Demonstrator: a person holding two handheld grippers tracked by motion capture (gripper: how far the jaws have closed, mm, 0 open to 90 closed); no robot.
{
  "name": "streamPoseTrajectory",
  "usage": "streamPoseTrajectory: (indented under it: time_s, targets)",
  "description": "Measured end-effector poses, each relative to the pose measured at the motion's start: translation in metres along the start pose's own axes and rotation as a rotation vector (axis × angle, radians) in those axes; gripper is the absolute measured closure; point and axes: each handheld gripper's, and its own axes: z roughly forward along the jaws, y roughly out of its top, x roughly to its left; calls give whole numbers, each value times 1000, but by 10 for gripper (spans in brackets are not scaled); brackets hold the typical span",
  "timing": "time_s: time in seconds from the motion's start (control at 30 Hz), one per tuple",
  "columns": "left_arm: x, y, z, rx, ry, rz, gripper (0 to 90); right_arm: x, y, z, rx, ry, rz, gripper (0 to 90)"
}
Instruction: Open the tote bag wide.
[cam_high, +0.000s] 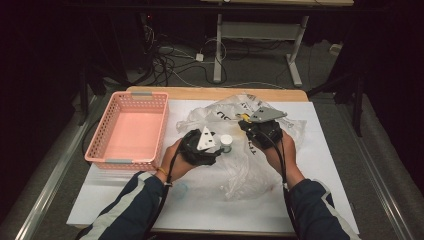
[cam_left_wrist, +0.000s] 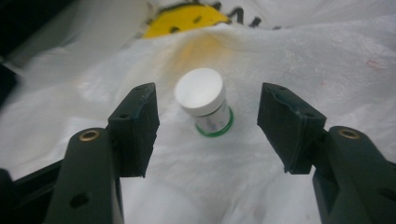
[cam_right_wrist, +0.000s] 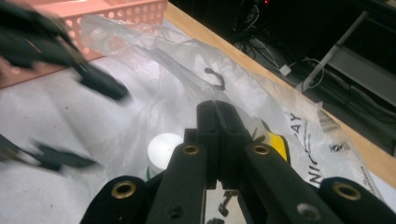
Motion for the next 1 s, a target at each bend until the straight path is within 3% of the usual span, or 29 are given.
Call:
streamPoseTrajectory:
  time_s: [0.07,0.13,0.2,0.3,0.43,0.53,0.6,0.67,0.7,0.73,0.83,0.9,1.0]
  targets:
    - [2,-4,-18,-12,31,19,358,-1,-3,0,5,-1,2,900]
    - [5,-9,-30,-12,100,27,332,-2,-6,-2,8,0,4,900]
    - [12,-14,-37,-12,158,-7,234,-4,-9,-4,11,5,11,900]
    - [25,-19,-41,-28,218,-56,201,-10,-18,-7,16,18,31,900]
    - [39,-19,-37,-22,203,-117,200,-16,-27,-12,16,28,56,900]
    - [41,-15,-27,10,213,-116,214,-20,-30,-17,13,38,58,900]
    - [43,-14,-21,9,193,-135,259,-24,-32,-21,15,50,61,900]
    - [47,-14,-15,8,146,-152,502,-26,-34,-24,13,45,68,900]
    - [48,-14,-12,9,138,-157,512,-27,-35,-25,13,45,72,900]
    - [48,-14,-11,0,120,-159,611,-28,-36,-26,15,44,76,895]
    - [46,-14,-10,-4,99,-138,771,-27,-40,-25,24,46,72,874]
    - [45,-15,-12,-7,88,-135,815,-25,-41,-23,30,50,66,838]
    - [44,-16,-14,-2,77,-137,854,-20,-42,-24,29,40,52,699]
